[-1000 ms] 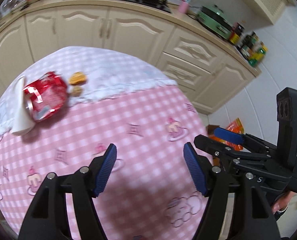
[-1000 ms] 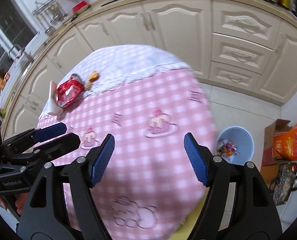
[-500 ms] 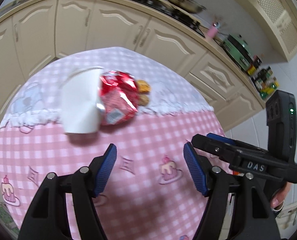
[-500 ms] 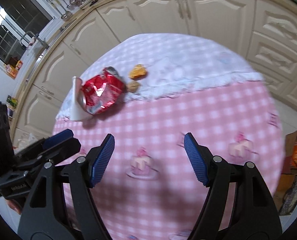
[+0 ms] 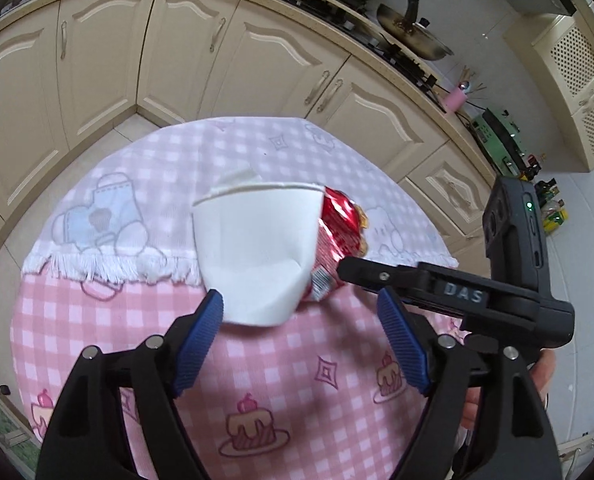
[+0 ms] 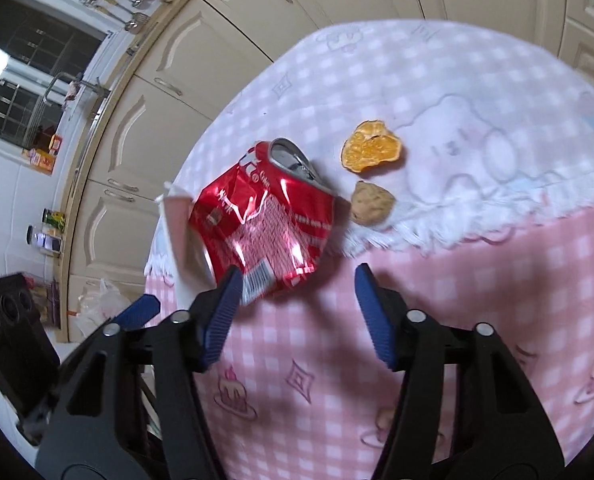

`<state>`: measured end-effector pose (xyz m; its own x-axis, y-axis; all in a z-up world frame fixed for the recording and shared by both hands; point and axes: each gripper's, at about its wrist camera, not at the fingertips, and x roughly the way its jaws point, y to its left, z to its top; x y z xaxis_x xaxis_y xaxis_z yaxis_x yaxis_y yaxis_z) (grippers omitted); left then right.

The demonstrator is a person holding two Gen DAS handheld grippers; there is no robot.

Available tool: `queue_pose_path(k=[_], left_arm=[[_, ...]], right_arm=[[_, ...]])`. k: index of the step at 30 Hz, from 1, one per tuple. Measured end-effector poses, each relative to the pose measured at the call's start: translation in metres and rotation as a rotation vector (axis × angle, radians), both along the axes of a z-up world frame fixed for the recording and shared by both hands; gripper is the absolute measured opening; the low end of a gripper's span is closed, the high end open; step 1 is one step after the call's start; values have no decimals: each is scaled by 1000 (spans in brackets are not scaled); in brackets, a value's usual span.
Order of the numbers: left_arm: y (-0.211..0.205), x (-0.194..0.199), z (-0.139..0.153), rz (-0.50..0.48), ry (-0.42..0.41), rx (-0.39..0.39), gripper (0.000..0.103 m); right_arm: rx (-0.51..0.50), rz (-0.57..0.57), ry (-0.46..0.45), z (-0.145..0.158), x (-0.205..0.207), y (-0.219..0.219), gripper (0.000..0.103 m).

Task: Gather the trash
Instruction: 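Grasp the white paper cup with the left tool while the right tool grasps the red Coca-Cola can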

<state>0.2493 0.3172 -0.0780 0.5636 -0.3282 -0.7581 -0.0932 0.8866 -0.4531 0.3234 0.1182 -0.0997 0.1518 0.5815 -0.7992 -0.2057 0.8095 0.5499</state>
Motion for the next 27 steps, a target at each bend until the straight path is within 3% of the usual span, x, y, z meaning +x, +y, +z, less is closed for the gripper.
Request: queue_pose_path(k=[2,7,15,19,27], left_arm=[[0,8,-3,0,8,5,79],[2,27,-13,15,40,25,80],[11,44,-32,95,89,60,80],[10,54,-41,99,103,61,82],[5,59,-40,83,74,110,81]], right_arm=[[0,2,7,-3,4,5,53],[77,-23,72,-15,14,7,35],[143,-39,-16,10,4,-15,11],[109,-68,-78,22,1,-30,11],[113,-101,-83,23,1,-55,10]])
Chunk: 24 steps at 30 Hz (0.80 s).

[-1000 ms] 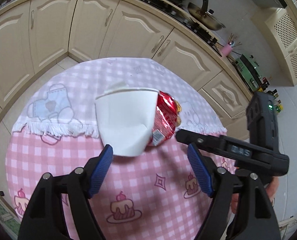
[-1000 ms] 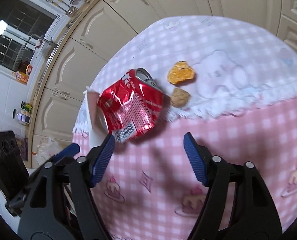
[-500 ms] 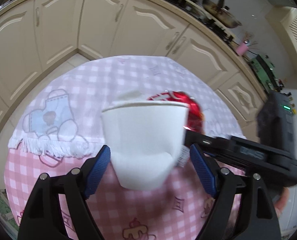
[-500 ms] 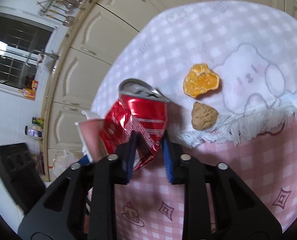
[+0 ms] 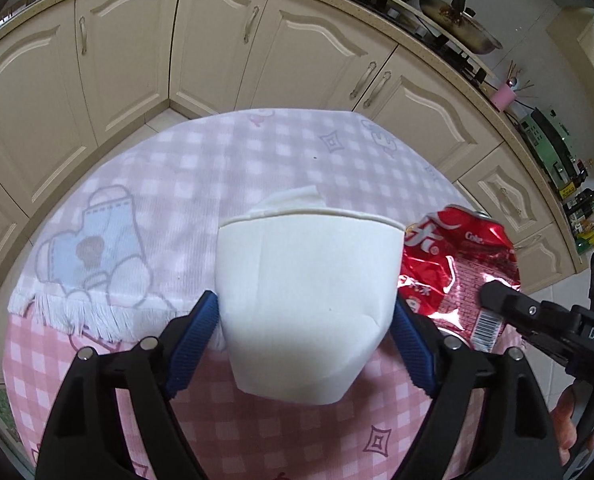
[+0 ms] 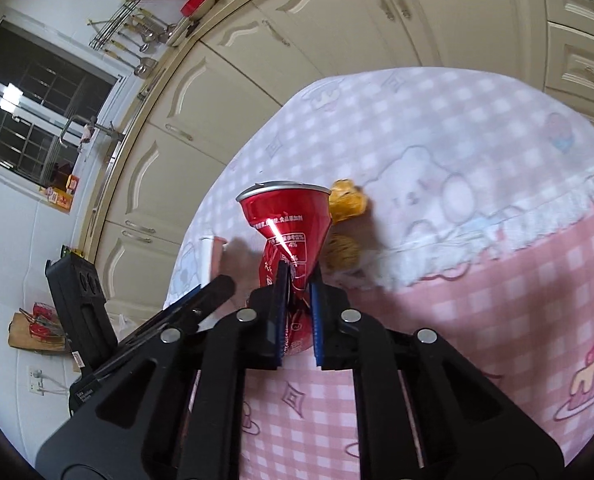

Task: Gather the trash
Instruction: 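Grasp the white paper cup with the left tool while the right tool grasps the red Coca-Cola can, then carry the paper cup and red can with both tools over the blue bin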

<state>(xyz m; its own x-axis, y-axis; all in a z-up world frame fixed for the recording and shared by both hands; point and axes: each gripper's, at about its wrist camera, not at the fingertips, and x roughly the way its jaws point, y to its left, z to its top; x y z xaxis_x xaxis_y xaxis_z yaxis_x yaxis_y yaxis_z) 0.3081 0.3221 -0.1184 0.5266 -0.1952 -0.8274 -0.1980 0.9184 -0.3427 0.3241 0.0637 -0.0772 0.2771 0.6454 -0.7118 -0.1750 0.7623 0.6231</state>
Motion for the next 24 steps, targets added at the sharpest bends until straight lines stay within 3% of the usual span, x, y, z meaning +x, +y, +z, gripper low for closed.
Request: queue_pose_path(k=[15,24], left_arm=[[-37,-24,30,-75,-70,74,81],[-99,-34,52,-178,-96,89,81]], right_arm=[[12,-101,-19,12,-16,-78,10],[27,-168,-44,18,-37,-137,10]])
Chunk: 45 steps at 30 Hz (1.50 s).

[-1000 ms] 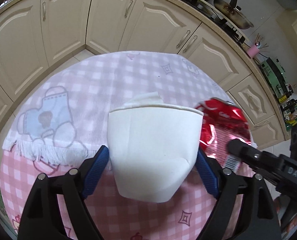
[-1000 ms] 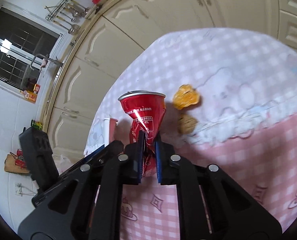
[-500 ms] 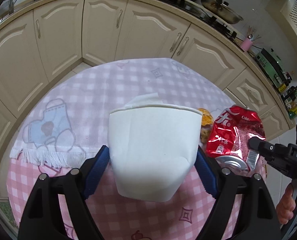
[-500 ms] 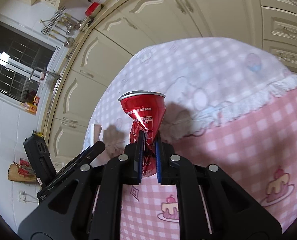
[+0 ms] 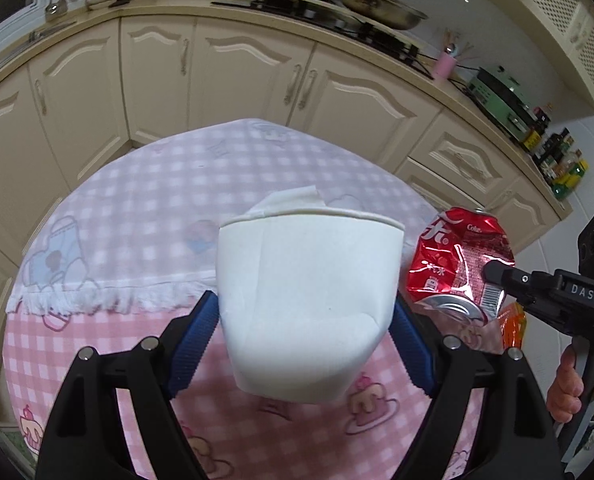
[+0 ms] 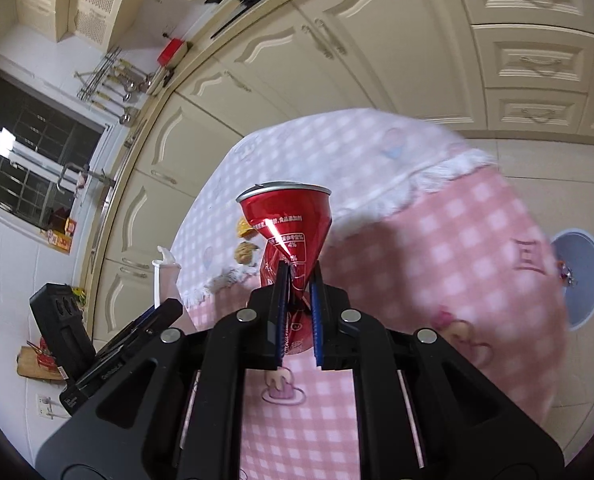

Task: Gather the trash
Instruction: 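Carry the paper cup and red can with both tools over the blue bin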

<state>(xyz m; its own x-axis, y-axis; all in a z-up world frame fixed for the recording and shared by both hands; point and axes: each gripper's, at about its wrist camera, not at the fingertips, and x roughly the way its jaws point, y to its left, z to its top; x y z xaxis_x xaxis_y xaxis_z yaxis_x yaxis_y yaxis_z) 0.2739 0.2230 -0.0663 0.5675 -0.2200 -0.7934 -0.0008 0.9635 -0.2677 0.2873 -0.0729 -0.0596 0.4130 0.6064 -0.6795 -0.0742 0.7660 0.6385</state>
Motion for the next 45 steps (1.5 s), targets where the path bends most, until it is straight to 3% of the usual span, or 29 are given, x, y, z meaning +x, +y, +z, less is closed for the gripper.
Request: queue_pose_path(k=[9,12,22,30,36,45], left_arm=[[-86,-3,20,-129,-17,10,81],[-125,-2,25,-189,-12,8,81],[-281,3,23,-409,5,25,81],[-403,18,-17,-581,95,45,81],[-469,26,-52,-654,162,75,81],[-508,53,-93,-649,244,126,83]], right_arm=[[36,-104,-27,3,-27,-83,10],[91,-132,-31,2,-38,-119,11],[100,-299,-28,-14,-68,-243,11],[87,-452,17,-43,-97,-330,11],[95,-536,72,-71,-112,-380,10],[124,-597,152,-111,-123,-416,10]])
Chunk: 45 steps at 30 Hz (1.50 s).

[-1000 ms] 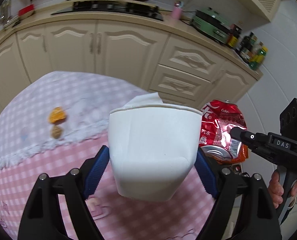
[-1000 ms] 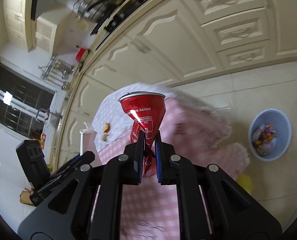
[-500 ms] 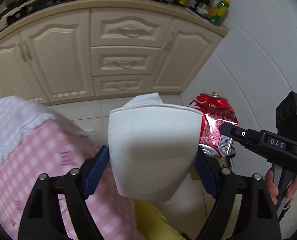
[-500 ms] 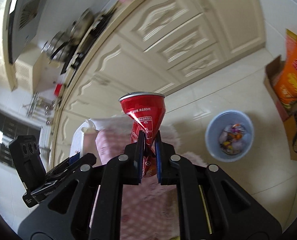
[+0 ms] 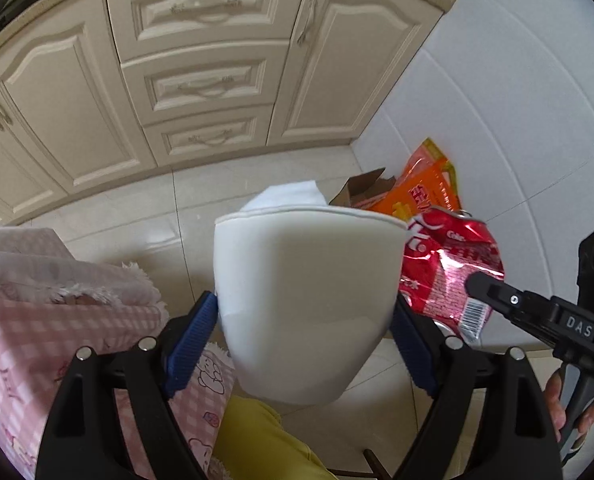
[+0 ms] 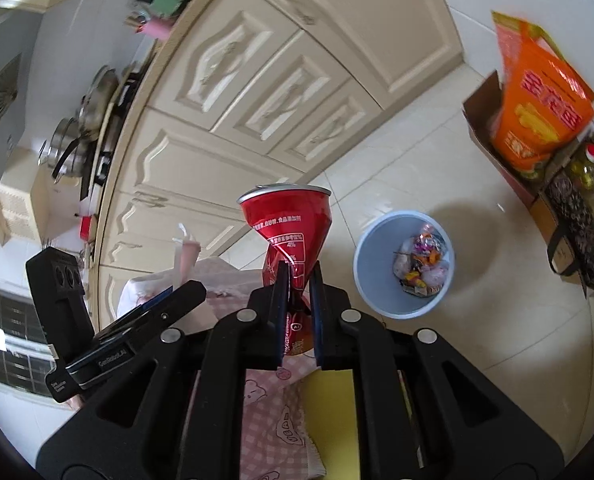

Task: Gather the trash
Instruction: 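Carry the paper cup and red can with both tools over the blue bin, then open both tools to drop the cup and can into the bin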

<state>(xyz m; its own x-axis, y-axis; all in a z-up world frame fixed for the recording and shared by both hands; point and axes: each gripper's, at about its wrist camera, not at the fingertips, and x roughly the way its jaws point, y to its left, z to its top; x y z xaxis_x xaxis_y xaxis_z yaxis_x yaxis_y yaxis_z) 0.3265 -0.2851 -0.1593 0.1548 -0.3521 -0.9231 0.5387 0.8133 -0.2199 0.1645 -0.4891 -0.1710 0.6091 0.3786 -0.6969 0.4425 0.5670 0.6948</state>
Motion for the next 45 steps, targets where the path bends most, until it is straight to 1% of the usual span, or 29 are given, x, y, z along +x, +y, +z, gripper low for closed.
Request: queue_pose_path(k=[4,8,13,17,20,23,26,28,30,32,34,35,37,38,39,45], left_arm=[[6,8,-20,32,39,54,83],[16,12,-25,47,63,50,83],[20,10,-22,28,54,61,83],[30,6,-17,37,58,67,83],[40,4,-13,49,46,74,83],[50,4,-10,58,41,71,83],[58,3,-8,65,33,71,83],[62,2,-8,66,31,72,83],[65,0,-9,70,33,69,83],[70,-1,-10,80,42,67,83],[73,-4,-10,73,45,57,83],[73,-6,-9,67,45,53,83],[74,-9,-8,56,38,48,83],[75,-10,-6,54,32,47,83],[75,-11,-5,54,29,47,83],[79,-25,7,46,2,29,83]], right_arm=[[14,-1,28,-13,0,-3,10],[28,3,47,-22,5,-1,10],[25,22,78,-32,15,5,10],[18,36,97,-39,24,12,10],[9,60,124,-46,34,21,11],[31,85,136,-51,43,29,11],[6,110,150,-47,53,39,12],[4,118,138,-41,56,42,12],[2,129,133,-37,58,44,12],[-6,135,147,-34,58,47,12],[-8,140,151,-32,57,49,15],[-12,142,153,-31,55,50,19],[-32,138,158,-26,52,52,32],[-45,132,156,-23,50,52,52],[-67,115,142,-18,46,53,61],[-118,114,114,5,34,59,61]])
